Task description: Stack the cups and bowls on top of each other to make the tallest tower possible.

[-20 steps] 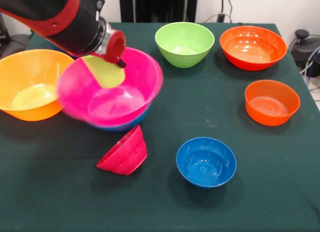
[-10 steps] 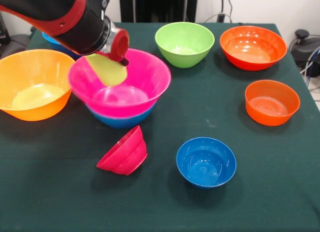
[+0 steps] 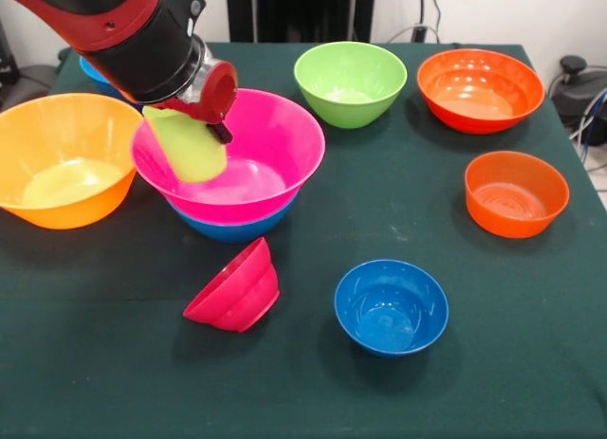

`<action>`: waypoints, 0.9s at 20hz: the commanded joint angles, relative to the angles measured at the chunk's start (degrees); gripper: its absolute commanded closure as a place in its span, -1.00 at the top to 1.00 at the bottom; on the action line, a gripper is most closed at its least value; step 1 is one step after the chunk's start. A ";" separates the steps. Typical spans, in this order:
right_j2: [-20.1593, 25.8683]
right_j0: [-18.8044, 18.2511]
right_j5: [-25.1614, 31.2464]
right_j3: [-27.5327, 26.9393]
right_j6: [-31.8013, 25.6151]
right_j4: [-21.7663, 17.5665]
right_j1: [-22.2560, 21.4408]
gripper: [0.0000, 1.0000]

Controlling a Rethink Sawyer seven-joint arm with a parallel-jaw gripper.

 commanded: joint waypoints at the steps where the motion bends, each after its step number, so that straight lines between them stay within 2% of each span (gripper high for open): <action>1: 1.97 1.73 -1.75 -0.31 -8.09 -4.57 1.20 -1.00; 3: 2.18 2.00 -1.63 -1.72 -8.30 -4.81 2.24 -1.00; 13: 1.92 2.70 -4.63 3.09 -5.90 -4.30 0.41 -1.00; 18: 0.97 4.61 -7.02 2.75 -3.94 -5.71 0.39 -1.00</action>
